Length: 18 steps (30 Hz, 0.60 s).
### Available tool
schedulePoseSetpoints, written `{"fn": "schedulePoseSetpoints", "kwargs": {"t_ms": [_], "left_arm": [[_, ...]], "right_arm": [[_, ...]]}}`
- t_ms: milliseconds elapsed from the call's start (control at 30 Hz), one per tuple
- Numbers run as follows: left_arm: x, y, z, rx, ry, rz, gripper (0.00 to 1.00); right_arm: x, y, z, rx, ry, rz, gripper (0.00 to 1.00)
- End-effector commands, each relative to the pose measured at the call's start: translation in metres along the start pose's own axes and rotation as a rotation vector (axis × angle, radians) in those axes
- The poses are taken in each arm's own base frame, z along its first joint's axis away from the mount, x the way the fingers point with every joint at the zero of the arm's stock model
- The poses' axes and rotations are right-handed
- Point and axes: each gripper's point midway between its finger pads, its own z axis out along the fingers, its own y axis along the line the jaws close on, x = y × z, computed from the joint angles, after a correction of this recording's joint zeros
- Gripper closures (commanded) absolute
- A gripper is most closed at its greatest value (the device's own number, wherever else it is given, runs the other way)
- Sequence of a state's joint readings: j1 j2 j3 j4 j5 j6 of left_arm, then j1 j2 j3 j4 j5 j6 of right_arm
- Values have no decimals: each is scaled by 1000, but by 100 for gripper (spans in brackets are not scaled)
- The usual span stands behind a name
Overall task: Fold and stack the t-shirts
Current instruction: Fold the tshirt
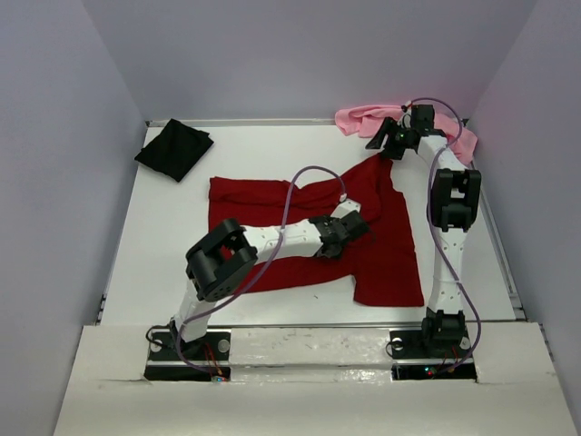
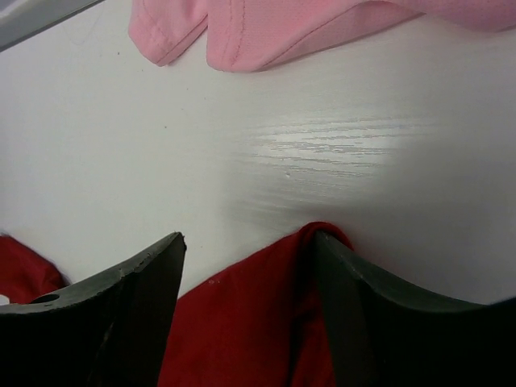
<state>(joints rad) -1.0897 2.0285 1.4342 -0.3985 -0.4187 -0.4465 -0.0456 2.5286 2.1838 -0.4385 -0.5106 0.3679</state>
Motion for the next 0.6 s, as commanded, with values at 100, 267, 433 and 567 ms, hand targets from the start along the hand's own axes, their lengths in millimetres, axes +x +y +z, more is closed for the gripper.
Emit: {"fn": "schedulePoseSetpoints", "kwargs": {"t_ms": [100,267,433,567], "left_arm": [[-92,34,-88,76,-298,-159,31],[-131,62,-106,144,-394,-202,8],[-149,92,-116,240,-484,-245,1],[-147,134,-89,424,-469,-349,1]], "right_arm": [[-51,45,-45,-83,-129,-81,29],[-63,59,-75,-86,-174,-117,29],[-63,64,-103,-58,-202,-126,29],[-52,58,-121,-40,-193,-128,29]]}}
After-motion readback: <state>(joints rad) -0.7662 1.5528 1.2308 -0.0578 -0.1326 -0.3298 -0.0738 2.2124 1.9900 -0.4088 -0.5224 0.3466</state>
